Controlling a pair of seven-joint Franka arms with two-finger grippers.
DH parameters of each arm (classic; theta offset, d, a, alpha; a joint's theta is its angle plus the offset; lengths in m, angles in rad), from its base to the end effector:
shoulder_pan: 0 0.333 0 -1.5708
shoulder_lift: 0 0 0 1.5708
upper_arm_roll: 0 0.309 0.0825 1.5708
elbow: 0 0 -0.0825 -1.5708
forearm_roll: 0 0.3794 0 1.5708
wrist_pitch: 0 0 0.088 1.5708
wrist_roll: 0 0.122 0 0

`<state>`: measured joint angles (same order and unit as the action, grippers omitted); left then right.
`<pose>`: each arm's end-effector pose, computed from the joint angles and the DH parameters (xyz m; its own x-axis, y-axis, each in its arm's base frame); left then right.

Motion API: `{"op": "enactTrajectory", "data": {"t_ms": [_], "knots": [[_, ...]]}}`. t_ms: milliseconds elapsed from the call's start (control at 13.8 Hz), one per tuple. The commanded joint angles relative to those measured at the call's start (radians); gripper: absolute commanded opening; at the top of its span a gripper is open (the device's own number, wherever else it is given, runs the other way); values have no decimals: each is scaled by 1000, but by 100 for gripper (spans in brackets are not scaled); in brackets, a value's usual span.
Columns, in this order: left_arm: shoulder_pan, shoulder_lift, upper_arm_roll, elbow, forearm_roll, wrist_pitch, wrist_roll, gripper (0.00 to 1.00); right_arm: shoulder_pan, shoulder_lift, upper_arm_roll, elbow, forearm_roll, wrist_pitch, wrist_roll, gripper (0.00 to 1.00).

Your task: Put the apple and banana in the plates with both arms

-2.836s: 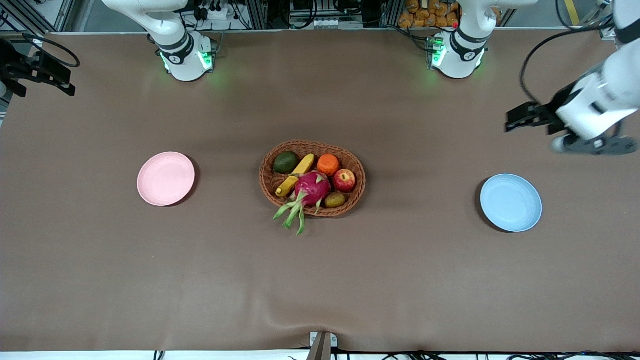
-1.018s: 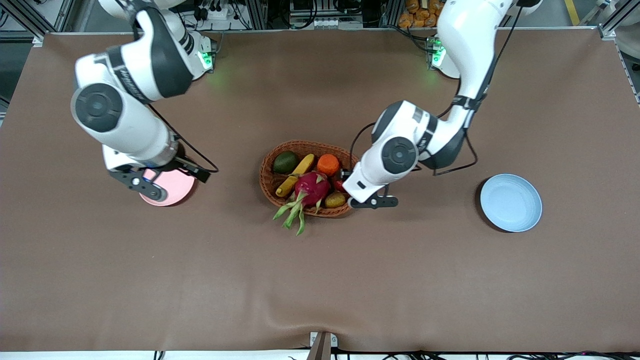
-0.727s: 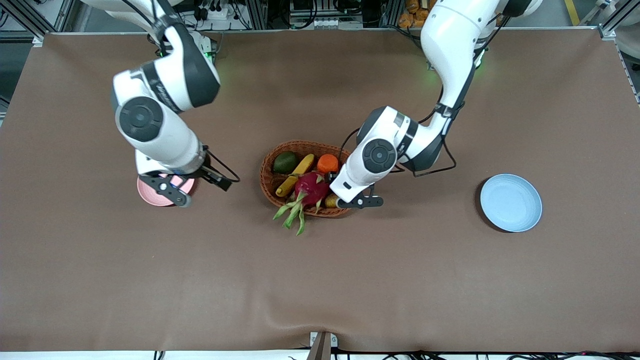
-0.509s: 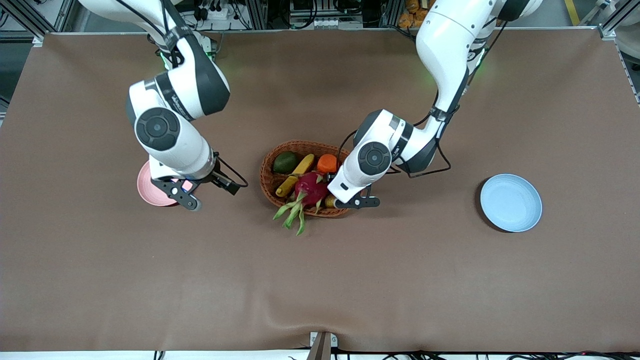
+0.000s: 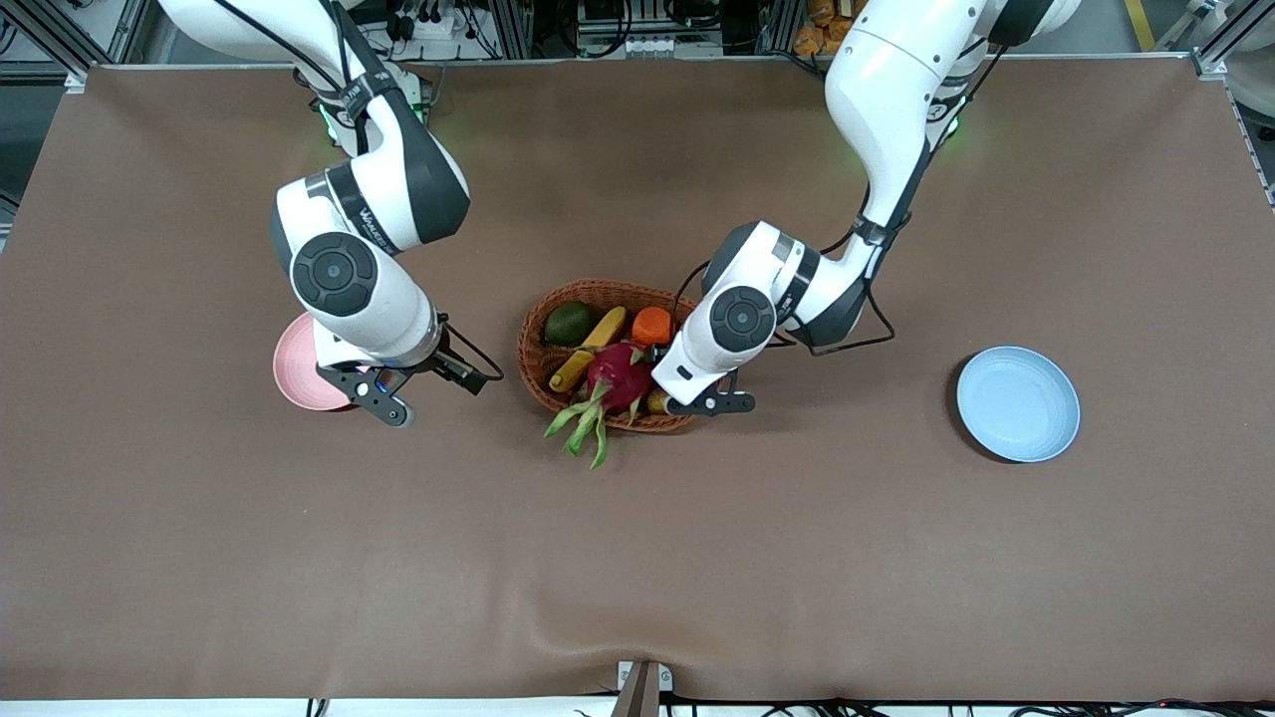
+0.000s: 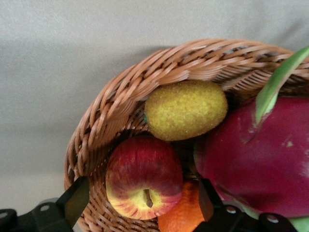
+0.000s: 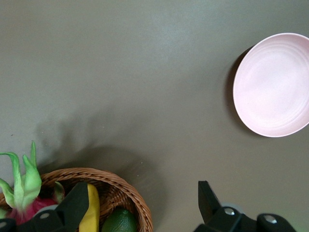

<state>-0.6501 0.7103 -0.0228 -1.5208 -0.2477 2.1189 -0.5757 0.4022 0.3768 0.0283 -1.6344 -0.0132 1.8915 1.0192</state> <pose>0.5314 -0.4391 0.2166 0.9750 0.0360 -0.2192 0.0605 -0.9926 0.1058 0.5842 0.2652 0.3713 0.8303 -0.5539 -0.0612 -0.5468 -0.8310 0.1024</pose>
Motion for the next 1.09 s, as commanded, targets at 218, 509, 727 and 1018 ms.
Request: {"op": "enactTrajectory", "data": {"t_ms": [218, 509, 727, 1018], "knots": [[-22, 28, 14, 14, 2, 19, -18, 100, 12, 27, -7, 21, 16, 15, 19, 100], [-23, 38, 14, 11, 4, 19, -15, 69, 14, 57, -7, 21, 79, 63, 27, 100], [-16, 21, 15, 19, 7, 6, -18, 17, 56, 108, -7, 21, 122, 135, 76, 100], [-8, -69, 17, 22, 7, -134, -58, 9, 66, 169, -7, 51, 177, 169, 91, 90]]}}
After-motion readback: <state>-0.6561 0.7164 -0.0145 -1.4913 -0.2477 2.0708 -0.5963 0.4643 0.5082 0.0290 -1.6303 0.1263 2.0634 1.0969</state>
